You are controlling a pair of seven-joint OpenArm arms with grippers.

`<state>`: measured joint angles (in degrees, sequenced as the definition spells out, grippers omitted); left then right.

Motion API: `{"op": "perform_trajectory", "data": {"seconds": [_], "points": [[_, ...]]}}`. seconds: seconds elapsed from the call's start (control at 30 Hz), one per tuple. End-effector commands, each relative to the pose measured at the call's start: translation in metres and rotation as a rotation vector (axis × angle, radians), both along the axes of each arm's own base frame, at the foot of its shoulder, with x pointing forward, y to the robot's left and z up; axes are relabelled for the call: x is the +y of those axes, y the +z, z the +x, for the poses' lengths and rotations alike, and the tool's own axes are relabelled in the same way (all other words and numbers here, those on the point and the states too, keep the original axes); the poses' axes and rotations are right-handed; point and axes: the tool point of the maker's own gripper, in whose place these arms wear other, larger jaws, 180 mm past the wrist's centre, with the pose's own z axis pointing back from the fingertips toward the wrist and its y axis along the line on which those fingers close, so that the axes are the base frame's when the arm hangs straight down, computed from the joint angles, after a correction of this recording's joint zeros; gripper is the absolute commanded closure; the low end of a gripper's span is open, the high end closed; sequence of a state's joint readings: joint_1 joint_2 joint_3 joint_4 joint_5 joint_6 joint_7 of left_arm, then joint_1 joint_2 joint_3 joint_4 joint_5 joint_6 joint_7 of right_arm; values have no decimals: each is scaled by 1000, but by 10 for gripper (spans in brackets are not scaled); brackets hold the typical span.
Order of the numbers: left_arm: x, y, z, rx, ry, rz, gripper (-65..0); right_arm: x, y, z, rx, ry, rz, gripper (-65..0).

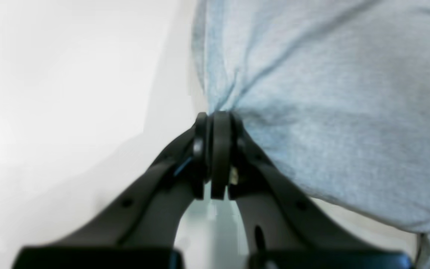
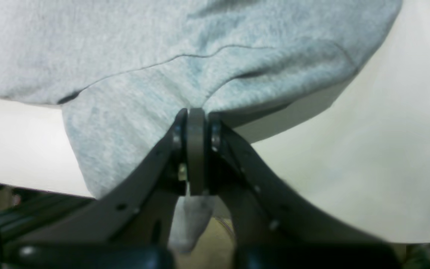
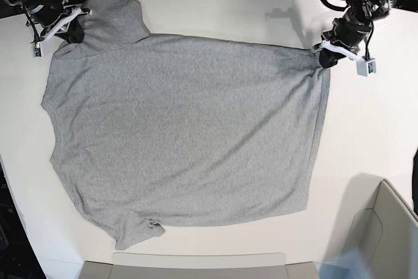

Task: Fold the T-shirt properly

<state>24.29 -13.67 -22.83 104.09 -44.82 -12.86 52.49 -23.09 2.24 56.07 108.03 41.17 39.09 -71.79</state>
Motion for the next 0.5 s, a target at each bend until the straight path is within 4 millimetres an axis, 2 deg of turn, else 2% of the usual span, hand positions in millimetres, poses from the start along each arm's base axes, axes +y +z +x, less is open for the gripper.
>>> {"op": "perform_trajectory", "data": {"seconds": [0.0, 0.33, 0.47], "points": [[4, 9, 5, -32, -4, 19, 0, -5, 15, 11, -57, 19, -28, 0], [4, 12, 9, -49, 4, 18, 0, -33, 50, 48, -146, 67, -148, 0], [-2, 18, 23, -91, 36, -17, 0, -44, 57, 66, -133, 91, -249, 0]]}}
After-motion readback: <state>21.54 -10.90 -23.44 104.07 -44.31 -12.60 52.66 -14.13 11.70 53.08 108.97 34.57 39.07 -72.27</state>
